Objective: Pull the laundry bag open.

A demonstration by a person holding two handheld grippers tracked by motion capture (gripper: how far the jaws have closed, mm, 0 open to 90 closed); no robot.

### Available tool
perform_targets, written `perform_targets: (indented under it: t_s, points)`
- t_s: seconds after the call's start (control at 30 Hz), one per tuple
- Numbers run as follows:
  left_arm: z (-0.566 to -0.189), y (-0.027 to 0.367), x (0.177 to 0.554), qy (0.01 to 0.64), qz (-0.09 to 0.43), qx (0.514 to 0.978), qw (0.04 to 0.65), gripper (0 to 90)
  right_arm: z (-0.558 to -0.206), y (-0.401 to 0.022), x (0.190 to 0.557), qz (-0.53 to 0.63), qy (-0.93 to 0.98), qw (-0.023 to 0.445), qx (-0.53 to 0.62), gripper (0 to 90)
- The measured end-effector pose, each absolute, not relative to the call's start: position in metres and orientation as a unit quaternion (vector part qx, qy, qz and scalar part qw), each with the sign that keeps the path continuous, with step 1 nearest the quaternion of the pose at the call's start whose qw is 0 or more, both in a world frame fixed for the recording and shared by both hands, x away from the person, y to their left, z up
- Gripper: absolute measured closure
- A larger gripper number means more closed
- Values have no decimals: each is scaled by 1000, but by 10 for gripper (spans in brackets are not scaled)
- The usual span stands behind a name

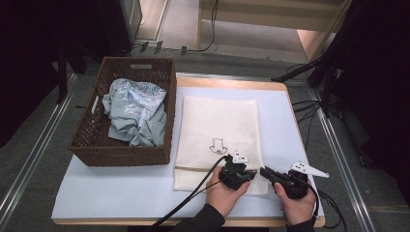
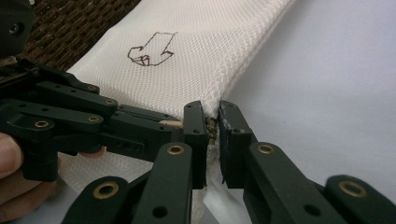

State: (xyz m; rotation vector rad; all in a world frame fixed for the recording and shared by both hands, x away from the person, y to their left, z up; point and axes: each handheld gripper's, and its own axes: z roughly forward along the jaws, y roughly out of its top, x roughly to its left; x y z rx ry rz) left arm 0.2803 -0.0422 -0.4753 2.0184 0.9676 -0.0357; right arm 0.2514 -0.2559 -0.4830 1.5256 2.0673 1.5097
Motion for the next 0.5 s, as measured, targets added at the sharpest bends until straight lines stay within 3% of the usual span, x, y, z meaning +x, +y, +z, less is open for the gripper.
perform_targets:
  t_s: [0.5]
  points:
    - [-474,-12,281,403,12,812,423,877,-477,-262,251,510,683,110,512,840]
